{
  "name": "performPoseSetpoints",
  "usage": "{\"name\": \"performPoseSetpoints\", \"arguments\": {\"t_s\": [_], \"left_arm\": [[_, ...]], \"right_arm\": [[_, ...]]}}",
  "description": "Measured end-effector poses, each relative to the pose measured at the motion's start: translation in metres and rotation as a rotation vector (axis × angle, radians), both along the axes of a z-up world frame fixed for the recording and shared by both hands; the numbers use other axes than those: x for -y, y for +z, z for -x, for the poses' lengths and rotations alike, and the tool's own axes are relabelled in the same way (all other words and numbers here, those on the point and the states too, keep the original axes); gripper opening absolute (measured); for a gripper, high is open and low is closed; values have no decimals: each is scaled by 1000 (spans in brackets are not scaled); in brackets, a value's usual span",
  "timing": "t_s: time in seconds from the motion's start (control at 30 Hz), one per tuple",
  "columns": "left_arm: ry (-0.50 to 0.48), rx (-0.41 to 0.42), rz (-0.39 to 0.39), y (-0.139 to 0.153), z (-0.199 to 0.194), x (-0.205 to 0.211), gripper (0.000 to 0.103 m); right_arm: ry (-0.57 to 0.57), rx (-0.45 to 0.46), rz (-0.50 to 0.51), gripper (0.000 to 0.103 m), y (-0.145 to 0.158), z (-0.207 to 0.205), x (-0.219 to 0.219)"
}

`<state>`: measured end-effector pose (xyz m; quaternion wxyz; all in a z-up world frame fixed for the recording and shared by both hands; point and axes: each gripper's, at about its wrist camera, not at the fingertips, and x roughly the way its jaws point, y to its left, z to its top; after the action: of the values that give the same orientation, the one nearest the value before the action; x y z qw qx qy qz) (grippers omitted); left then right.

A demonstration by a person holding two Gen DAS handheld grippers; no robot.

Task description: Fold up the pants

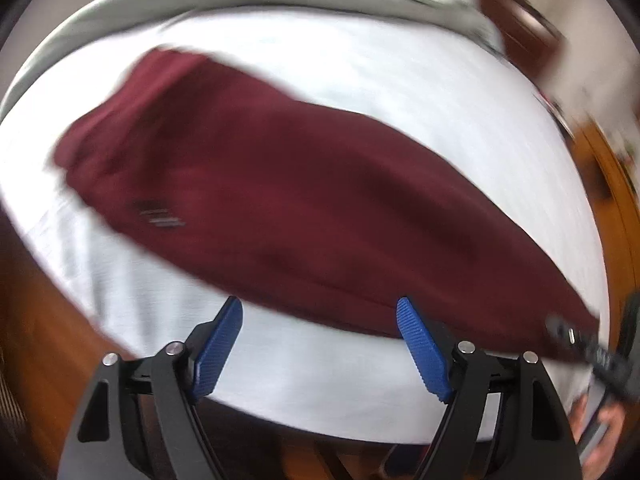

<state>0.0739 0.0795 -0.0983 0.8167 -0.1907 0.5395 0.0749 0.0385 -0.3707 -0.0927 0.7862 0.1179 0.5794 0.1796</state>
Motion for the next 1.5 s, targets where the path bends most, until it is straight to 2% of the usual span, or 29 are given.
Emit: {"name": "performPoseSetpoints", "arguments": {"t_s": [0.13,0.27,0.37,0.47,0.5,0.57,0.67,0.73,0.9,1.03,1.17,1.23,1.27,1.37,1.43,1.47,1.5], "left_arm": [[135,-7,85,-10,0,-57,74],[181,-3,180,-18,-7,-78,73],[213,-7,220,-26,-12,-89,73],[254,-6,271,-30,-15,-98,67],[265,-4,282,-30,-15,-101,59],[287,1,300,-29,-8,-109,51],[323,14,343,-32,6,-117,43],[337,22,349,-32,16,-118,40],[337,-15,248,-15,16,-102,34],[301,2,233,-5,11,-95,34],[307,37,304,-8,1,-100,34],[283,45,304,-10,-6,-99,44],[264,48,317,-14,-9,-100,59],[249,46,301,-21,-17,-99,59],[267,43,277,-19,-20,-100,42],[271,51,271,-15,-20,-101,25],[268,74,266,-6,-17,-102,18]], "right_arm": [[47,3,3,61,-2,4,-27],[109,20,27,61,1,11,-53],[157,27,43,61,0,13,-75],[178,9,46,61,-6,11,-87],[181,-1,46,62,-9,11,-90],[186,-11,58,64,-15,10,-95],[202,-3,70,69,-18,11,-99],[217,5,83,70,-18,13,-101],[228,11,100,71,-19,15,-105],[227,10,101,73,-18,15,-106],[237,16,109,76,-19,16,-110],[240,17,111,77,-20,16,-110],[239,16,109,77,-20,16,-111],[241,16,108,77,-21,16,-112],[244,15,103,77,-21,16,-111],[244,15,100,77,-21,15,-111],[243,12,95,77,-21,15,-110]]}}
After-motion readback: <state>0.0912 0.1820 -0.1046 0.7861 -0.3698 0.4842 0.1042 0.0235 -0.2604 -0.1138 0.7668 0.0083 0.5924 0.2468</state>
